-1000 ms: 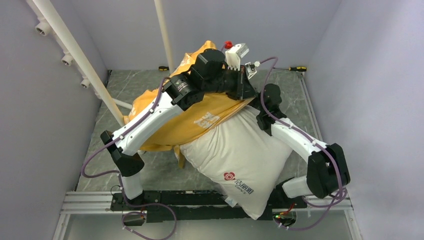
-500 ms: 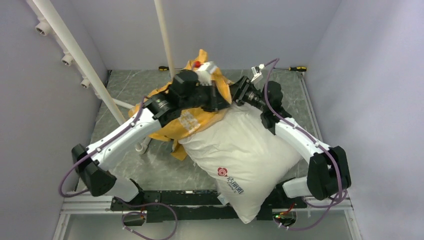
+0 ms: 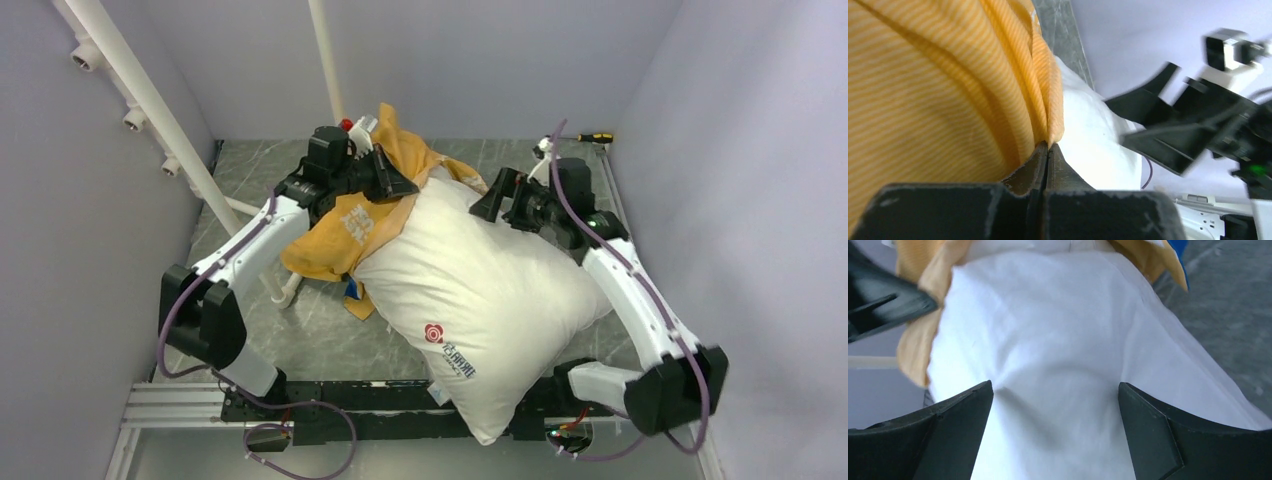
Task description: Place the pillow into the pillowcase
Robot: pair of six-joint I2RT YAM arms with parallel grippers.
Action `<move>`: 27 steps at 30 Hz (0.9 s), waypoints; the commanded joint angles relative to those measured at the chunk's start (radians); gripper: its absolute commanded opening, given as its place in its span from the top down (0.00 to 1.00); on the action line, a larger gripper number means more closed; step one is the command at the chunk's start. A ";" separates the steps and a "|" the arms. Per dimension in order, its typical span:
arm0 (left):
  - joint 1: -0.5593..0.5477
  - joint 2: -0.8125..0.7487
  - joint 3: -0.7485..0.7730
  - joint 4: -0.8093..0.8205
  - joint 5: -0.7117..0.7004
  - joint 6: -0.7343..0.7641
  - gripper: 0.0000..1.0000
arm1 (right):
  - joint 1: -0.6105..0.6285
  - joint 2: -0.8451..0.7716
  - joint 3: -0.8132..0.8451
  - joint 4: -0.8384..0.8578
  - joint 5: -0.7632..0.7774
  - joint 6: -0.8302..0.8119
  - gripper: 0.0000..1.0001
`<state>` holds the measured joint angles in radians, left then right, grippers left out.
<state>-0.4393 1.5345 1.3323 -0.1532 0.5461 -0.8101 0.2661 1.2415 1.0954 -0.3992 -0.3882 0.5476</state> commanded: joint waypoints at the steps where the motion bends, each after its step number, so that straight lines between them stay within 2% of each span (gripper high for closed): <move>1: -0.006 0.030 0.102 -0.101 0.081 0.115 1.00 | 0.001 -0.189 0.115 -0.393 0.157 -0.076 0.00; 4: -0.006 0.042 0.162 -0.231 0.006 0.213 0.98 | 0.001 -0.270 0.157 -0.610 0.198 -0.052 0.00; 8: -0.006 0.061 0.215 -0.327 -0.057 0.295 0.94 | -0.001 -0.357 0.143 -0.869 0.161 0.033 0.00; 12: -0.005 0.071 0.224 -0.352 -0.071 0.325 0.91 | -0.001 -0.459 0.086 -0.995 0.040 0.142 0.00; 17: -0.007 0.066 0.208 -0.341 -0.046 0.327 0.89 | -0.001 -0.587 -0.134 -0.931 -0.164 0.269 0.00; 20: -0.017 0.062 0.209 -0.329 0.013 0.332 0.90 | 0.000 -0.637 -0.341 -0.675 -0.246 0.346 0.02; 22: -0.045 0.069 0.236 -0.356 0.033 0.351 0.93 | 0.002 -0.633 -0.472 -0.427 -0.271 0.403 0.16; 25: -0.102 0.074 0.278 -0.407 0.033 0.384 0.96 | 0.002 -0.501 -0.575 -0.082 -0.234 0.430 0.56; 26: -0.122 0.072 0.288 -0.417 0.031 0.389 0.97 | 0.004 -0.453 -0.575 -0.003 -0.211 0.422 0.62; 27: -0.139 0.069 0.298 -0.425 0.031 0.393 0.98 | 0.005 -0.353 -0.562 0.087 -0.207 0.407 0.79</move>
<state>-0.4950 1.6157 1.5620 -0.5056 0.5049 -0.4633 0.2646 0.6735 0.5758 -0.8509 -0.6239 0.9070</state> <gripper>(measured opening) 0.038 0.425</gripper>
